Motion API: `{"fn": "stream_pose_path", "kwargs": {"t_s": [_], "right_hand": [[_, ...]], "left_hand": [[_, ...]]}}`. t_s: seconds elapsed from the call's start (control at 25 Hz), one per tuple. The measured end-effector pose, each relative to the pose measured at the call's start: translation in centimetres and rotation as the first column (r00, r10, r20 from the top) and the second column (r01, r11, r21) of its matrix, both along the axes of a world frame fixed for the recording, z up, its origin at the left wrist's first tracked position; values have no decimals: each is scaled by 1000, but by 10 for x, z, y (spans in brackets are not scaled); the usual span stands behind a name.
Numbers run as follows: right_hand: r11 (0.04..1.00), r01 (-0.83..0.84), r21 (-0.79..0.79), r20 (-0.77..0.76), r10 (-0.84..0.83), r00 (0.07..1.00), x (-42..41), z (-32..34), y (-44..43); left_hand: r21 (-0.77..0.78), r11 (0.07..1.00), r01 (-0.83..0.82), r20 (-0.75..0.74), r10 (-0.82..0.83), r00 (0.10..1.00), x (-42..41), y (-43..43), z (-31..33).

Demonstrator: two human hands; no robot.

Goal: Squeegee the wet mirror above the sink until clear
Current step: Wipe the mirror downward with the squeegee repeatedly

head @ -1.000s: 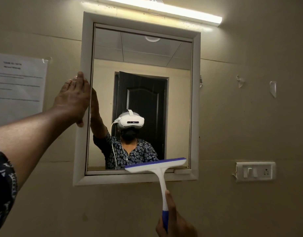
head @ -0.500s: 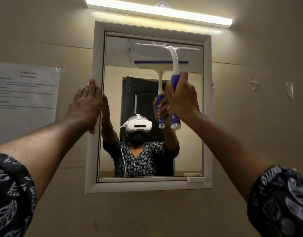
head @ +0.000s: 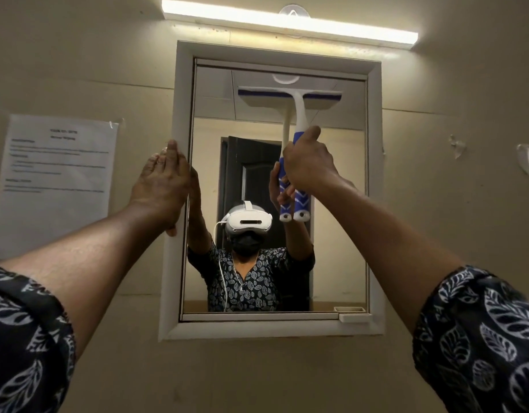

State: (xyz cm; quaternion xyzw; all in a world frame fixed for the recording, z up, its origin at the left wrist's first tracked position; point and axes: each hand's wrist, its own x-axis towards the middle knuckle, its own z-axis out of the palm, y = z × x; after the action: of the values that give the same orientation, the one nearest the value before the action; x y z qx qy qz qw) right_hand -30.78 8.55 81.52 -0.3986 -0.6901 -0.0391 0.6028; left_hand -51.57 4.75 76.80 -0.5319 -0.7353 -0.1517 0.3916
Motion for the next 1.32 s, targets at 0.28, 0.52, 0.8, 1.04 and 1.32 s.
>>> {"fn": "stream_pose_path", "kwargs": {"t_s": [0.28,0.52,0.8,1.04,1.32], "right_hand": [[988,-61,-139,19,64,998,0,-101,-8],[943,40,-330,73,-16,997,-4,-212,-27],[765,267,-586,304,-98,948,-12,-295,-35],[819,150,-554,216,-32,976,-6,-264,-57],[993,-114,-41,66,117,991,-17,-95,-37]], "left_hand": [[6,1000,8,7,-8,1000,-2,0,0],[21,1000,6,-5,-6,1000,-2,0,0],[44,999,-1,-31,2,1000,-2,2,-2],[-1,999,-34,-9,34,999,0,1,-1],[1,999,-45,-12,45,999,1,2,0]]}}
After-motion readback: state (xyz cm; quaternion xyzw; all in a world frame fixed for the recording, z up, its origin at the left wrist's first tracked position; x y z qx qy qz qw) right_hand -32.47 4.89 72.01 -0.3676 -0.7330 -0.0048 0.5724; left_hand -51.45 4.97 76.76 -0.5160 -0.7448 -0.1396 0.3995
